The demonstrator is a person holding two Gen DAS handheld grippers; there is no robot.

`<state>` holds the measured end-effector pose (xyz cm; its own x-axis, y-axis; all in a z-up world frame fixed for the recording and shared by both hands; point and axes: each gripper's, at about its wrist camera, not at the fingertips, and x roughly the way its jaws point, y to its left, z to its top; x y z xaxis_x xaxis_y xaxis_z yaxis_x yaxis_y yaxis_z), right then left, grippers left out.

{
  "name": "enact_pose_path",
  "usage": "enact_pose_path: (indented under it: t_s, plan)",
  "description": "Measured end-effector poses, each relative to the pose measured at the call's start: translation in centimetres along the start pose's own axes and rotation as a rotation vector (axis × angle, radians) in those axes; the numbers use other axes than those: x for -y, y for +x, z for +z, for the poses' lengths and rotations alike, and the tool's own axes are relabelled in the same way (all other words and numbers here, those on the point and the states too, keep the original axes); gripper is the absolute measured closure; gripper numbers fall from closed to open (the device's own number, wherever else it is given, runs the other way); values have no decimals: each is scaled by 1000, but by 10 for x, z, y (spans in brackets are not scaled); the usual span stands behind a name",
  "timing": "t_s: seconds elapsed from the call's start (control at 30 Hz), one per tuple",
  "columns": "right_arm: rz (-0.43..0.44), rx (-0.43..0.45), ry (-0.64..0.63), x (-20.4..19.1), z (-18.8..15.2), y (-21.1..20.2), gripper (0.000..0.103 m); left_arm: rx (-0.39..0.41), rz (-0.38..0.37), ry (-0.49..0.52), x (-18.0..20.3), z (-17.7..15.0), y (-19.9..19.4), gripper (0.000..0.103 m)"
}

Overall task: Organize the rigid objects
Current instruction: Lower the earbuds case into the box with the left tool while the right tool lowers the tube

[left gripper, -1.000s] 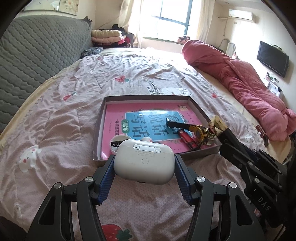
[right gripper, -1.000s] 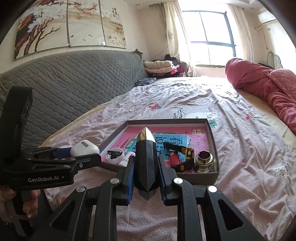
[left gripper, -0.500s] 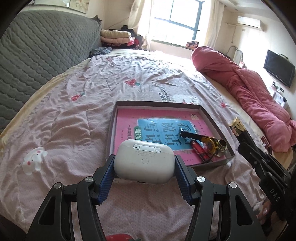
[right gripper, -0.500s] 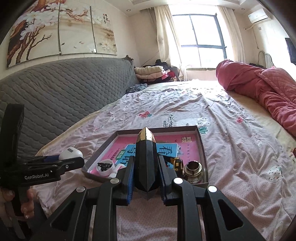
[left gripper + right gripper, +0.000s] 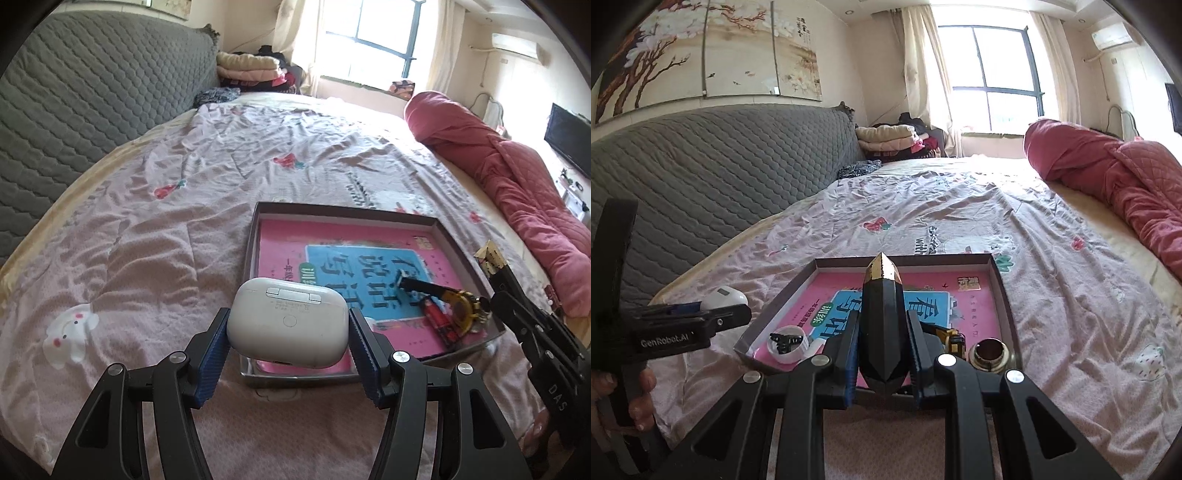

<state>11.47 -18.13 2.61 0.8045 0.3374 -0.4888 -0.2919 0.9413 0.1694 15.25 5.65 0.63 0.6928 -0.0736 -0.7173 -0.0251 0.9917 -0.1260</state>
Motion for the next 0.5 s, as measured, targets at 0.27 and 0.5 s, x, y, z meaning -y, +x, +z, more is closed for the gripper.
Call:
enact_pose_path:
  t_s: [0.27,0.5]
  plan:
    - [6,-41,-14,-3,-5,27,80,-35,9,4,0,-4,25,40]
    - [4,-63,-11,0,-11,40,80,-50,-1,15,7,-6,39,40]
